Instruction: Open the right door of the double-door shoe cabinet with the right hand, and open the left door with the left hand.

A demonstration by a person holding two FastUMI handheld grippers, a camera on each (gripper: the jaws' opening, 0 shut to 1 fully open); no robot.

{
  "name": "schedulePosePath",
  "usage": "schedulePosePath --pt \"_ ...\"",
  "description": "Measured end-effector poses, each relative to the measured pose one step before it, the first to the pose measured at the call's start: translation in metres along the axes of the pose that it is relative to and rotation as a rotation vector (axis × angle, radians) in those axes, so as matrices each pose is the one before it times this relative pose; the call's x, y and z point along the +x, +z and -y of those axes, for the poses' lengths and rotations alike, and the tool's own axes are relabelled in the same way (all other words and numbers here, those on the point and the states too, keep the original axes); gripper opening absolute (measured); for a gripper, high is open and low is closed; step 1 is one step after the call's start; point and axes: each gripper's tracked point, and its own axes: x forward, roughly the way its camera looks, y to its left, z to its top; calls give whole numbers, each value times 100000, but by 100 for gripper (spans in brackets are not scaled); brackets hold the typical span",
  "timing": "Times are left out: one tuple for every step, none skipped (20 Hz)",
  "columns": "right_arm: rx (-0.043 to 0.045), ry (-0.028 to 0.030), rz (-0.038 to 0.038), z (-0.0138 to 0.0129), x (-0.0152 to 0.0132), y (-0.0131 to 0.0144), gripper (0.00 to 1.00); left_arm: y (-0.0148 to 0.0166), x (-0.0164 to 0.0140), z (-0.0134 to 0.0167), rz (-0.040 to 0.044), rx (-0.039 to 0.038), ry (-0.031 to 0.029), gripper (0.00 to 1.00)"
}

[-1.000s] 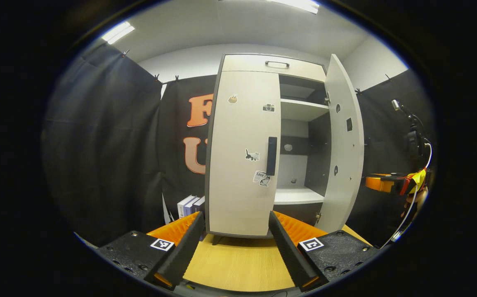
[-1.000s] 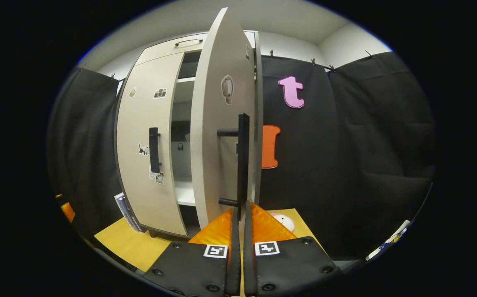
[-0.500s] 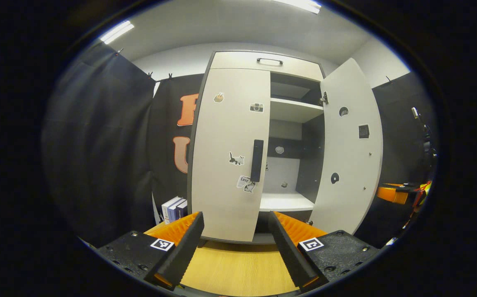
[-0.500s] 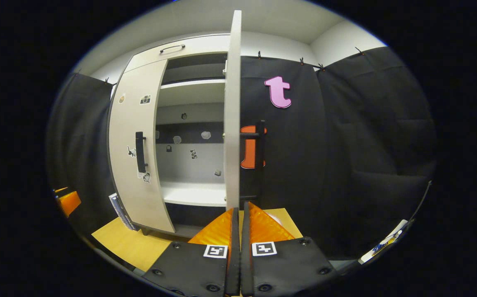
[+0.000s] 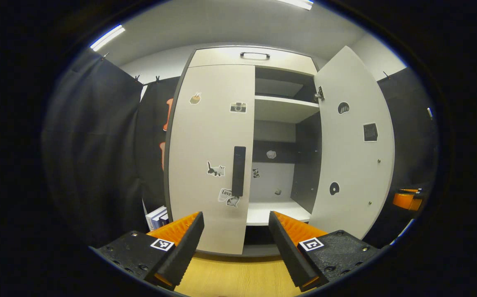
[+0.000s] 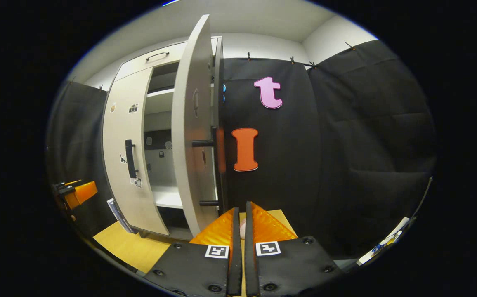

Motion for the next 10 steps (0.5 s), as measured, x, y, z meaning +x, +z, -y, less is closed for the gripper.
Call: schedulePosePath --pt "8 -168 -55 236 132 43 11 229 982 219 367 -272 -253 95" --pt "-211 -165 301 200 167 61 11 92 900 246 42 -459 -443 95" --pt "-543 119 143 179 84 57 11 105 867 385 -309 -253 -675 95" --pt "-829 -160 -68 380 131 70 11 110 997 349 58 112 -339 95" --pt "-1004 -281 -185 490 26 64 11 268 867 205 756 -168 -267 95" --pt "-462 -584 384 427 -40 162 11 -3 943 83 -40 -739 -125 95" --pt "-43 -552 998 345 -14 343 11 12 1087 28 -14 -557 -209 95" --pt "-22 -503 897 339 0 319 11 38 1117 -133 -23 169 283 95" --pt "-279 -264 977 224 223 244 11 -27 1056 -392 -322 307 1184 95" --pt "-555 -535 677 245 23 227 12 -155 1025 -418 -416 281 1123 95"
